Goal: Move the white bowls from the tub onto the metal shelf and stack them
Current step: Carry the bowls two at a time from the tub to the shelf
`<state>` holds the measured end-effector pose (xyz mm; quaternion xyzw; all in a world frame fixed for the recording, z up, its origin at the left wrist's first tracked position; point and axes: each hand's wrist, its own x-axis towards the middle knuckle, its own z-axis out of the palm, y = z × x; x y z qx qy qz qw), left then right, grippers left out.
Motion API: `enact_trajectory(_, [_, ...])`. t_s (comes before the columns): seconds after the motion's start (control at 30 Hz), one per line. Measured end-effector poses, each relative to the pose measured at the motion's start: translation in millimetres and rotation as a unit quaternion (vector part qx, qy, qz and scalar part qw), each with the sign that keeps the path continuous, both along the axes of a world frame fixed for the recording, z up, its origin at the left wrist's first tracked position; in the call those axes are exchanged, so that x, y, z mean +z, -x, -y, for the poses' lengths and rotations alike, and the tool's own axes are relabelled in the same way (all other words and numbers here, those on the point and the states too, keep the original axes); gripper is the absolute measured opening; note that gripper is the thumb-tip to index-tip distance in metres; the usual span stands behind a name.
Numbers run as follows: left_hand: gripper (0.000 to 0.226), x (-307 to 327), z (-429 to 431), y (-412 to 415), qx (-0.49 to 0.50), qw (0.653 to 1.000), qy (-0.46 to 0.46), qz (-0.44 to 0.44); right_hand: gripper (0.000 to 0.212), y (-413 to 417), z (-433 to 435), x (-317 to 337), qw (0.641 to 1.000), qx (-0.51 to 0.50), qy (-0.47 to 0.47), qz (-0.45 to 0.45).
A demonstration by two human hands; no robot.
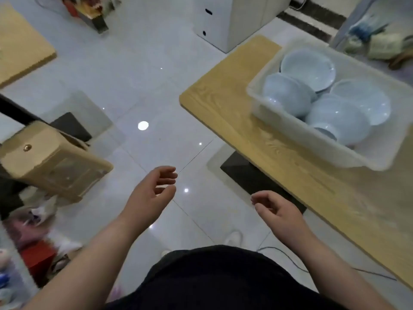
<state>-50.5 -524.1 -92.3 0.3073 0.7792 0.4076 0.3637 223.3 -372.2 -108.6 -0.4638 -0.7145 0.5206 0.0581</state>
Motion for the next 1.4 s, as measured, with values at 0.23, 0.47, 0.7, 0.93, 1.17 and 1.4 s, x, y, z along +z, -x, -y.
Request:
enact_trajectory(0.23, [0.038, -5.6, -88.7, -59.4, -0.109, 0.994, 0.007, 0.002, 0.017, -57.3, -85.1, 6.3, 0.990, -0.129, -0.042, -0.041])
enact_trajectory(0.47, [0.035, -14.2, -169.0, -52.5, -0.188, 0.981, 0.020, 0.033, 0.018, -72.0, -130.0, -3.9, 0.971, -0.235, -0.027, -0.042])
enact_trajectory(0.7, [0.038, -10.7, -301.6, -18.8, -0.268, 0.960, -0.024, 0.074, 0.019, -52.1, -167.0, -3.7, 0.942, -0.333, -0.028, -0.032])
enact_trajectory(0.93, [0.035, 9.9, -431.1, 3.4, -0.343, 0.933, -0.094, 0.056, 0.016, -33.5, -244.2, 29.4, 0.900, -0.418, -0.118, -0.025])
enact_trajectory(1.17, [0.028, -1.0, -560.2, -3.6, -0.481, 0.849, -0.084, -0.200, 0.027, -54.7, -356.3, 27.0, 0.923, -0.304, -0.202, 0.120])
enact_trajectory(1.4, [0.034, -30.3, -630.3, -26.8, -0.625, 0.686, 0.084, -0.363, 0.054, -103.3, -440.7, -7.9, 0.931, -0.069, -0.097, 0.345])
